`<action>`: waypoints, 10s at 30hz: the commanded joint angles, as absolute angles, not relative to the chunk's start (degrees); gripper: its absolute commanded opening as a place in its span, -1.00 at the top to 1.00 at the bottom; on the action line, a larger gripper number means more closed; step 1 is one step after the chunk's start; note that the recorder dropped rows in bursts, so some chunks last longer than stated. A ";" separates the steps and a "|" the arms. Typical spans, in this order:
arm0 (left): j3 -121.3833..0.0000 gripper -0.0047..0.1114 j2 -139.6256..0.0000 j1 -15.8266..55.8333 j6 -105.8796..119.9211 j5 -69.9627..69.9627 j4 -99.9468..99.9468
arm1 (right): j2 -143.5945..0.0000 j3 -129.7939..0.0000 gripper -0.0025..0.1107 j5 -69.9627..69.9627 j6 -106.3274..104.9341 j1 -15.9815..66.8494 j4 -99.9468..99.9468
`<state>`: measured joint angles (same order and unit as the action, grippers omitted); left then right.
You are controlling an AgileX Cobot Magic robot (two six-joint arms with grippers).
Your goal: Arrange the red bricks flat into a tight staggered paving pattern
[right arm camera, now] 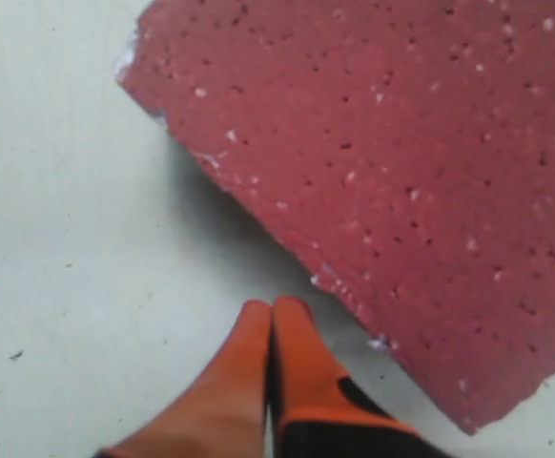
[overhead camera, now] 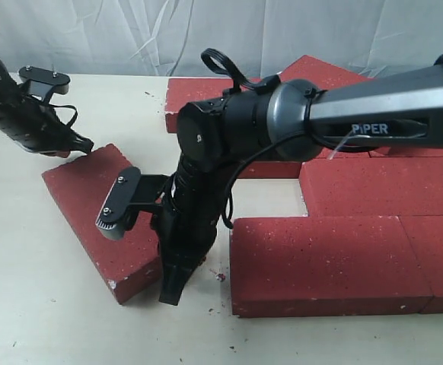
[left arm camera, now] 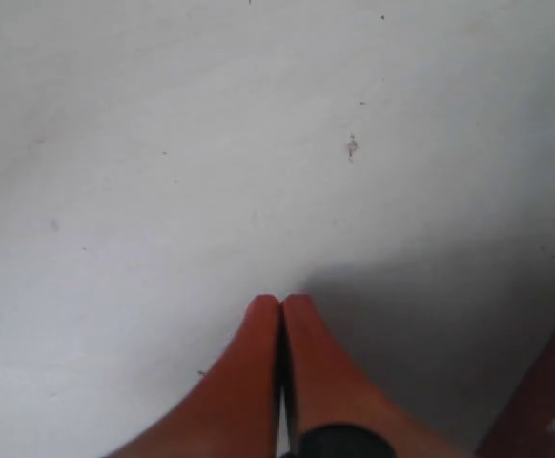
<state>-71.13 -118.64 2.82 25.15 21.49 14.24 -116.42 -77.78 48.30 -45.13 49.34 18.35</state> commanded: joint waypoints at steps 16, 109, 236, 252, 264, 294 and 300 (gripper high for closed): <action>-72.25 0.92 -113.17 2.72 29.48 51.15 11.26 | -113.91 -78.63 0.97 36.25 -20.20 46.33 -6.60; -65.04 0.92 -111.79 -8.82 55.94 49.87 41.51 | -108.96 -77.99 0.97 52.96 -52.67 37.94 28.86; -66.32 0.92 -115.69 12.05 60.23 36.41 45.61 | -97.39 -70.96 0.97 38.26 -30.79 20.69 10.56; -67.28 0.92 -115.69 14.53 60.62 40.76 47.49 | -97.50 -70.96 0.97 37.86 -30.79 20.69 10.99; -67.28 0.92 -115.69 14.32 60.20 40.20 41.42 | -97.50 -70.96 0.97 37.86 -30.79 20.69 10.99; -68.02 0.92 -109.85 7.53 60.64 38.08 46.96 | -91.67 -67.20 0.97 24.94 -30.26 13.27 5.84; -68.02 0.92 -109.76 7.53 60.78 36.02 47.07 | -95.19 -75.45 0.97 28.59 -31.29 9.23 6.67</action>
